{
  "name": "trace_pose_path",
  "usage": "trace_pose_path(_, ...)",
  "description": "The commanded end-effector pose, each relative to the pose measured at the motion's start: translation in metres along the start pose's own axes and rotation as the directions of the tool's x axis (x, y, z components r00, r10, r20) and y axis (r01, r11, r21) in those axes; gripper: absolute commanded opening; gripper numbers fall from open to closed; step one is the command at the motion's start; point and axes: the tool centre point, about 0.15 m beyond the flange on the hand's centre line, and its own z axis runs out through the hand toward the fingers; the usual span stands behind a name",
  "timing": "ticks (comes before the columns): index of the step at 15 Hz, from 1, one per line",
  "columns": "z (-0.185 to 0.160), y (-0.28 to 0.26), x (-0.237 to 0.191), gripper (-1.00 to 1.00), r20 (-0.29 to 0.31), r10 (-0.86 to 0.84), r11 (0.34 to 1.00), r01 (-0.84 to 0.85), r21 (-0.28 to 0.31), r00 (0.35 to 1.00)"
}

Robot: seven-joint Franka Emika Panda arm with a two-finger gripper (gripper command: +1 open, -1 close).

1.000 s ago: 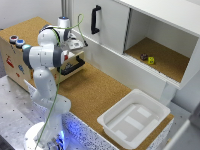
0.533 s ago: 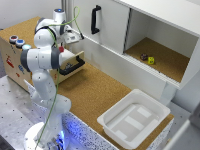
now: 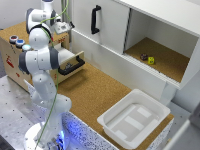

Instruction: Put the pink object on top of the drawer

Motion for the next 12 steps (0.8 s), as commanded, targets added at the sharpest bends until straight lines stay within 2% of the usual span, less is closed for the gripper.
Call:
trace_pose_path(1, 0.014, 0.007, 0.054, -1.0, 0.122, 0.025, 0.994, -0.038, 0.104, 0.992)
trace_pose_path(2, 0.018, 0.006, 0.056, -1.0, 0.143, 0.03, 0.994, -0.045, 0.102, 0.989)
trace_pose_path(3, 0.019, 0.004, 0.056, 1.0, 0.154, 0.035, 0.994, -0.05, 0.095, 0.987)
trace_pose_path(6, 0.015, 0.001, 0.056, 1.0, 0.158, 0.045, 0.995, -0.059, 0.085, 0.986)
trace_pose_path(9, 0.0, 0.002, 0.057, 1.0, 0.123, 0.07, 0.994, -0.079, 0.071, 0.99)
trace_pose_path(12, -0.02, 0.008, 0.049, 1.0, 0.091, 0.111, 0.993, -0.115, 0.03, 0.99)
